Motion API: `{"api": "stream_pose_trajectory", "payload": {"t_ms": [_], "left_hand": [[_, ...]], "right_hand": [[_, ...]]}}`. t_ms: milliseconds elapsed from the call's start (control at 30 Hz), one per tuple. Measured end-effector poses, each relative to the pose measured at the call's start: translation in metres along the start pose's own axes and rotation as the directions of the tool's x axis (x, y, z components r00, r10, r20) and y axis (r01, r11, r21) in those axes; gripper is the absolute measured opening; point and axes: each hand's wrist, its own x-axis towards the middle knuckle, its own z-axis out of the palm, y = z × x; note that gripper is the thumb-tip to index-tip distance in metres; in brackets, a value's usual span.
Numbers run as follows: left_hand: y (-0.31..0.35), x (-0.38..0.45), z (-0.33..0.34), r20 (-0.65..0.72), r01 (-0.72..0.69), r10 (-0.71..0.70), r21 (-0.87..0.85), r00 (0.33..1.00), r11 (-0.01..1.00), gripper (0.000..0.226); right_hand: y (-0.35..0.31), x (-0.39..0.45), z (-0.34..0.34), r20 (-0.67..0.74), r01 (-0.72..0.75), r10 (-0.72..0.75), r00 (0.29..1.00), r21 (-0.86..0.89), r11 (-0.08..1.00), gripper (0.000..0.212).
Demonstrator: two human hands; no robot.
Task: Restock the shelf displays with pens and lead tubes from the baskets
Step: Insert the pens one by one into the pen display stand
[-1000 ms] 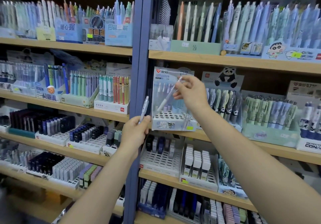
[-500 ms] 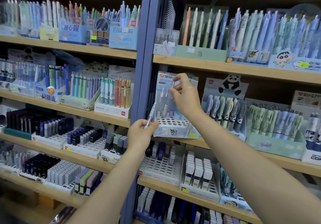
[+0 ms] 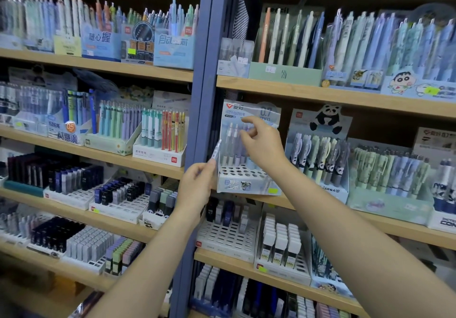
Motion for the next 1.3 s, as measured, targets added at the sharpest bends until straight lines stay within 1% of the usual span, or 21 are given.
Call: {"api": "stream_pose_trajectory", "payload": {"t_ms": [67,100,200,267,333,433,500,533,600,667,733,900,967,1067,1167,1300], "left_hand": [[0.006,-0.001,-0.001,0.033,-0.002,0.005,-0.073,0.999,0.997,0.026],[0.008,-0.002,-0.001,0.045,-0.011,0.015,-0.087,0.999,0.996,0.025],[0.016,-0.007,0.003,0.088,-0.084,0.089,-0.059,0.992,0.995,0.018],[0.020,-0.010,0.006,0.096,-0.149,0.149,-0.004,0.984,0.989,0.010],[0.021,-0.011,0.008,0.080,-0.180,0.178,0.011,0.981,0.984,0.013],[0.015,-0.010,0.006,-0.001,-0.198,0.199,0.073,0.980,0.978,0.025],[0.010,-0.008,0.003,-0.064,-0.159,0.166,0.107,0.984,0.981,0.036],[0.007,-0.007,0.002,-0.066,-0.116,0.124,0.108,0.990,0.987,0.042],[0.004,-0.005,0.000,-0.015,-0.021,0.023,0.112,1.000,0.993,0.054],[0.000,-0.004,0.002,0.046,0.051,-0.056,0.110,0.997,0.993,0.061],[-0.003,-0.004,0.005,0.081,0.105,-0.113,0.091,0.990,0.990,0.061],[-0.009,-0.002,0.016,0.128,0.245,-0.237,-0.051,0.963,0.968,0.062],[-0.010,-0.002,0.020,0.111,0.238,-0.227,-0.097,0.967,0.966,0.059],[-0.013,-0.001,0.024,0.048,0.209,-0.205,-0.110,0.978,0.972,0.053],[-0.014,-0.002,0.026,-0.022,0.188,-0.192,-0.114,0.981,0.976,0.043],[-0.016,-0.001,0.025,-0.114,0.167,-0.185,-0.151,0.976,0.974,0.040]], "right_hand": [[-0.003,-0.005,-0.001,0.006,-0.034,0.034,0.999,0.097,0.995,0.020],[-0.006,-0.009,-0.001,0.048,-0.058,0.051,0.998,0.151,0.987,0.017],[-0.014,-0.018,0.002,0.215,-0.119,0.064,0.975,0.251,0.961,0.023],[-0.016,-0.021,0.003,0.263,-0.141,0.067,0.962,0.271,0.952,0.031],[-0.019,-0.023,-0.001,0.266,-0.164,0.082,0.960,0.305,0.938,0.034],[-0.019,-0.024,-0.013,0.203,-0.193,0.120,0.972,0.396,0.898,0.025],[-0.017,-0.021,-0.019,0.145,-0.178,0.129,0.981,0.411,0.894,0.015],[-0.015,-0.019,-0.021,0.120,-0.159,0.120,0.986,0.407,0.899,0.009],[-0.011,-0.016,-0.024,0.071,-0.125,0.105,0.992,0.400,0.908,0.001],[-0.009,-0.015,-0.028,0.035,-0.110,0.104,0.994,0.414,0.904,0.004],[-0.008,-0.015,-0.032,0.028,-0.112,0.111,0.993,0.448,0.887,0.006],[-0.001,-0.014,-0.044,0.059,-0.206,0.212,0.975,0.581,0.787,0.008],[0.004,-0.013,-0.050,0.053,-0.222,0.234,0.971,0.571,0.791,0.009],[0.013,-0.013,-0.059,0.017,-0.218,0.240,0.971,0.481,0.849,0.012],[0.018,-0.013,-0.066,-0.006,-0.249,0.283,0.959,0.458,0.854,0.014],[0.024,-0.015,-0.075,-0.019,-0.248,0.266,0.964,0.304,0.920,0.019]]}}
